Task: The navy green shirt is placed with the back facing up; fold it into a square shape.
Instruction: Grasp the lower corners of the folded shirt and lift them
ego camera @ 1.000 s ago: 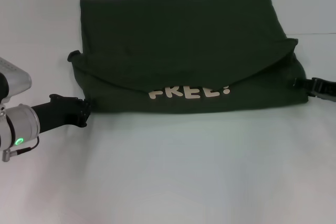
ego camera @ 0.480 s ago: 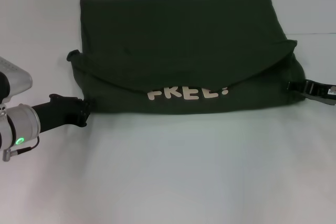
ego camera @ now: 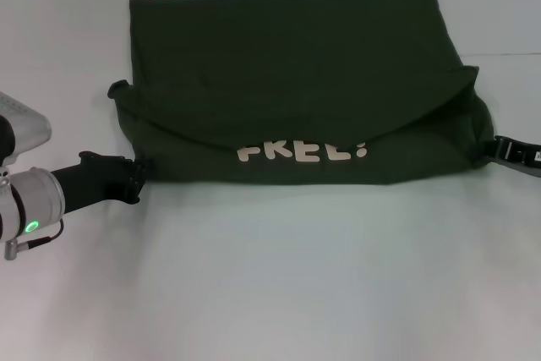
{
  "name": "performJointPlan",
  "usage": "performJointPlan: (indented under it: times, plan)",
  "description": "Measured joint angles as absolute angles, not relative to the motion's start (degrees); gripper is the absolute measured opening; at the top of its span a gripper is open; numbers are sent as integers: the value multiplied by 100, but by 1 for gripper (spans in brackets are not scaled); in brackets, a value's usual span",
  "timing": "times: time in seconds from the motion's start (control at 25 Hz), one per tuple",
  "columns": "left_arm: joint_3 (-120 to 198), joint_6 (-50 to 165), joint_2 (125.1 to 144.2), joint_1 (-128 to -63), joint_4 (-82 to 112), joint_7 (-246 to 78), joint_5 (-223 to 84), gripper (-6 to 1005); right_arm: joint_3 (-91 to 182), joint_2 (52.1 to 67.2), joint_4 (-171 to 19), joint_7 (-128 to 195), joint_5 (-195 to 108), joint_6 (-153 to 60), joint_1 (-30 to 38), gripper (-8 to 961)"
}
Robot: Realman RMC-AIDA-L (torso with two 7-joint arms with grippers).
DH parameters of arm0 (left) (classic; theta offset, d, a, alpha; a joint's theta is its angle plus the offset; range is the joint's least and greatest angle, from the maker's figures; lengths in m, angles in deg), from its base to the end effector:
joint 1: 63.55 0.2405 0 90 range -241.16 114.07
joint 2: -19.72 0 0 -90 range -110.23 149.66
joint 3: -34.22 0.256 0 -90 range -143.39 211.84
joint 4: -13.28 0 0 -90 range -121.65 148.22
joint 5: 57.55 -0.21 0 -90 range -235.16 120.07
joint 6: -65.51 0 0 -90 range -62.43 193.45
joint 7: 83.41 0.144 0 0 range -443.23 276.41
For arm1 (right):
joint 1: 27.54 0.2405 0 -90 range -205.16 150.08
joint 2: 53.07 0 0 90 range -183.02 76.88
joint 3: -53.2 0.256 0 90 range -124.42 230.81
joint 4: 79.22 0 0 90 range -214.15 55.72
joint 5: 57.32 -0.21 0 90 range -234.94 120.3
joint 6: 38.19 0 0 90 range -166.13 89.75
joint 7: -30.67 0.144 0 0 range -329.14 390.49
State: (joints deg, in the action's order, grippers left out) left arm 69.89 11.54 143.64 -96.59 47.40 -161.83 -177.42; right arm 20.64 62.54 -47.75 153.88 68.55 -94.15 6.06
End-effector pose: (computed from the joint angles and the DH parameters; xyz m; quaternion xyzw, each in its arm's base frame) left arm -0.3054 0.3781 -0.0265 -0.8825 -0.3015 -0.1198 0.3404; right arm 0.3425 0.3849 0.0300 -0.7094 0.6033 0.1903 0.3108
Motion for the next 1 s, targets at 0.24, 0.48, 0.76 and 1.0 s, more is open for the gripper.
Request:
performJointPlan:
  times: [0.24,0.48,0.76,1.0]
  plan:
    - [6990,1145,14364,-9654,4758,-16260,-17744,0,2081,6238,-4798,15091,6599,-9600,462,78]
    - [7022,908,14364,-9494,5002,-16649,-17784,-1,2090,6189,-4759,14747,6262,-10100,185,26]
    - [6939,-337,14379,-8974,5699,-17285,-17775,-1,2301,6244,-4545,14211,6012,-10894,-314,29]
    - [6380,-1879,14375,-8655,6029,-17521,-17938,-1,2477,6235,-4199,14135,5973,-11475,-663,32]
